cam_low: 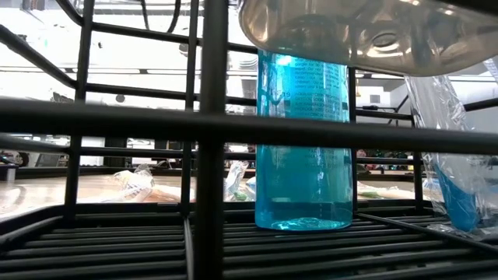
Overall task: Pick & Place toothbrushing station
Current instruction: Move the violet toothbrush to the center of the table
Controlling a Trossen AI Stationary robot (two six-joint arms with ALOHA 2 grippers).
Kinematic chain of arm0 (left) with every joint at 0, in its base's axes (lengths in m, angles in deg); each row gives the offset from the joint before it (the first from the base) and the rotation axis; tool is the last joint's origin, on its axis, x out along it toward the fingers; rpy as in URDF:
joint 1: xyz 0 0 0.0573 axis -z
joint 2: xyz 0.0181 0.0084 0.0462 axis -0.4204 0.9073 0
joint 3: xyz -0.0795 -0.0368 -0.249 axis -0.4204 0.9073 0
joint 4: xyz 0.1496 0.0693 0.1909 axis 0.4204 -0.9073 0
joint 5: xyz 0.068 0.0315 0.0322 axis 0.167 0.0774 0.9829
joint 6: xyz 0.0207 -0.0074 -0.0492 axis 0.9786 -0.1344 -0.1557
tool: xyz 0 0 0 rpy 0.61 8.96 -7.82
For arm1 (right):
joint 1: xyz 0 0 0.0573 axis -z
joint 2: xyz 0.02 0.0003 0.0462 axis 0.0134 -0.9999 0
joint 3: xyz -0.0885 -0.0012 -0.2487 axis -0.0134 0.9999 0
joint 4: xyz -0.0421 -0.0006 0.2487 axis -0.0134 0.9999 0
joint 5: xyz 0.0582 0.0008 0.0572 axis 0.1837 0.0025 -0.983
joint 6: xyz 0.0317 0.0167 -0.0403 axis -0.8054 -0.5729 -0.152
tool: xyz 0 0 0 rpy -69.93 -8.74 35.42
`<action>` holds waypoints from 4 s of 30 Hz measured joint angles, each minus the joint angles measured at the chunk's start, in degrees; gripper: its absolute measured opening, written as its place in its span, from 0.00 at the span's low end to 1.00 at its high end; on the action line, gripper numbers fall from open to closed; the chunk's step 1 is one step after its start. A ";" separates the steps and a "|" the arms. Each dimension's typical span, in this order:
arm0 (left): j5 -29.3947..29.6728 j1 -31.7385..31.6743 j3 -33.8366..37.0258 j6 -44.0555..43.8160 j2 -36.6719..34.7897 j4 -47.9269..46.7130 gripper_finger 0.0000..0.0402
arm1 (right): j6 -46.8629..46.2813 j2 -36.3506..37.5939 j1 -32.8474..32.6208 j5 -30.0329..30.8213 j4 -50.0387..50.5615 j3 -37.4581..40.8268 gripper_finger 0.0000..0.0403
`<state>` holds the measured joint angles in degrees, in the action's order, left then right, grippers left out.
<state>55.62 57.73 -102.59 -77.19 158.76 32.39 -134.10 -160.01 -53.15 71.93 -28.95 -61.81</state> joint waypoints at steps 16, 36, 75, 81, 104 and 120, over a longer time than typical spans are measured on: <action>-31.90 -11.86 2.33 -2.54 3.99 -8.44 0.00 | 7.69 6.10 15.05 -11.66 7.36 0.01 0.55; -43.85 -10.37 9.11 -4.85 11.34 0.95 0.00 | 16.34 7.91 30.92 -14.31 8.31 0.07 0.55; -40.88 -19.14 9.10 6.56 18.19 -4.80 0.00 | 20.65 7.88 35.46 -16.92 7.40 0.04 0.55; -39.08 -21.46 9.07 9.61 14.18 -13.63 0.00 | 20.65 7.88 35.46 -16.93 7.42 0.04 0.55; -33.71 -23.15 9.06 9.32 3.91 -14.44 0.00 | 20.65 7.86 35.46 -16.91 7.42 0.04 0.55; -34.27 -23.66 9.09 0.11 4.72 -15.10 0.00 | 21.29 7.86 35.84 -16.91 7.44 0.04 0.55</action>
<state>21.35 34.07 -93.49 -77.08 163.49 17.29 -112.82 -152.15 -17.31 55.01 -21.51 -61.77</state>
